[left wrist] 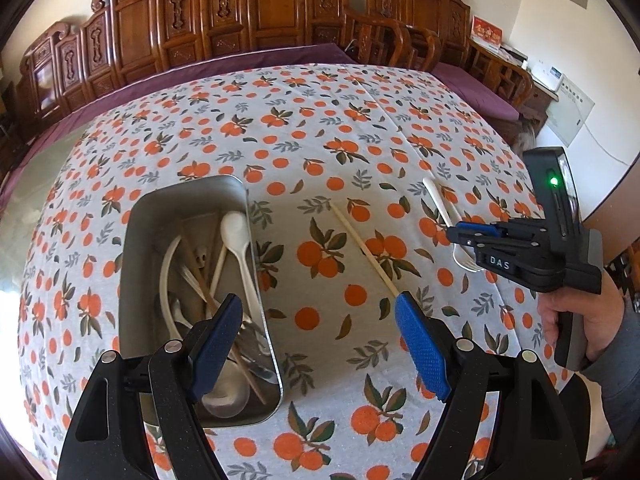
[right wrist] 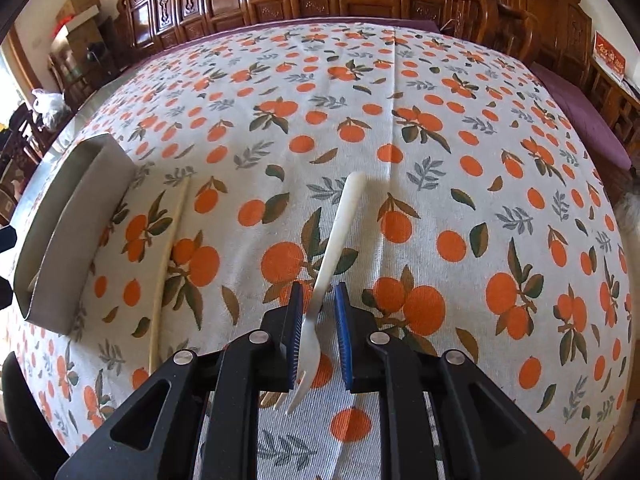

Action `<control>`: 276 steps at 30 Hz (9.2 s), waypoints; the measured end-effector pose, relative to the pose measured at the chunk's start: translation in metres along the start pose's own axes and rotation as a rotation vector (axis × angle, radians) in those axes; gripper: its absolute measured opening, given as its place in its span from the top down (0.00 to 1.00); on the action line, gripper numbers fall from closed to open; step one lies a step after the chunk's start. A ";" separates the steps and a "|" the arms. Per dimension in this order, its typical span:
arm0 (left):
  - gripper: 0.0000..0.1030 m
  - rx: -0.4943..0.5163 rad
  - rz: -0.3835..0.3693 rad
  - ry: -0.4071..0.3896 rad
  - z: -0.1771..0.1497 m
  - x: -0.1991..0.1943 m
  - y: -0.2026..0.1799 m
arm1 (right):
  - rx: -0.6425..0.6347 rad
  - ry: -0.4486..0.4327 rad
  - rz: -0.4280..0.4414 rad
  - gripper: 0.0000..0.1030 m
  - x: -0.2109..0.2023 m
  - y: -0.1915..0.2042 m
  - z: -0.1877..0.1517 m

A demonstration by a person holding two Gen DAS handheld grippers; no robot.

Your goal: Organize utensils

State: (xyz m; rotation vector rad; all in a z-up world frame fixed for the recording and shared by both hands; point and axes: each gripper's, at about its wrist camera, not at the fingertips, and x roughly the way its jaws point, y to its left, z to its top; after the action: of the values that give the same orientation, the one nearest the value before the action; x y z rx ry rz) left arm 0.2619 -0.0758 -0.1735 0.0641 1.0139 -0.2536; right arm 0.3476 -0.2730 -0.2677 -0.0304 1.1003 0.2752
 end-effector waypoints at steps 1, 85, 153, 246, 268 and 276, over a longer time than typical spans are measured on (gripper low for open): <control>0.27 0.001 0.000 0.003 0.000 0.001 -0.001 | -0.001 0.002 -0.001 0.83 0.000 0.000 0.001; 0.96 -0.002 -0.017 0.041 -0.001 0.009 -0.012 | -0.037 -0.106 0.134 0.93 -0.098 0.040 -0.063; 0.50 -0.107 0.081 -0.050 -0.023 -0.042 0.121 | -0.149 -0.129 0.250 0.93 -0.091 0.168 -0.011; 0.08 -0.036 0.162 -0.406 -0.103 -0.259 -0.012 | -0.030 -0.645 0.049 0.03 -0.350 0.135 -0.132; 0.08 -0.043 0.146 -0.521 -0.103 -0.301 -0.021 | -0.014 -0.732 0.001 0.03 -0.392 0.132 -0.142; 0.08 -0.045 0.145 -0.523 -0.104 -0.301 -0.021 | -0.014 -0.732 0.005 0.03 -0.394 0.134 -0.143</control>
State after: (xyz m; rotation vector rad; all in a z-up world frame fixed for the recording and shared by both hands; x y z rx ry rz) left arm 0.0189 -0.0243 0.0277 0.0273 0.4917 -0.1048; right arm 0.0245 -0.2473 0.0297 0.0583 0.3711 0.2673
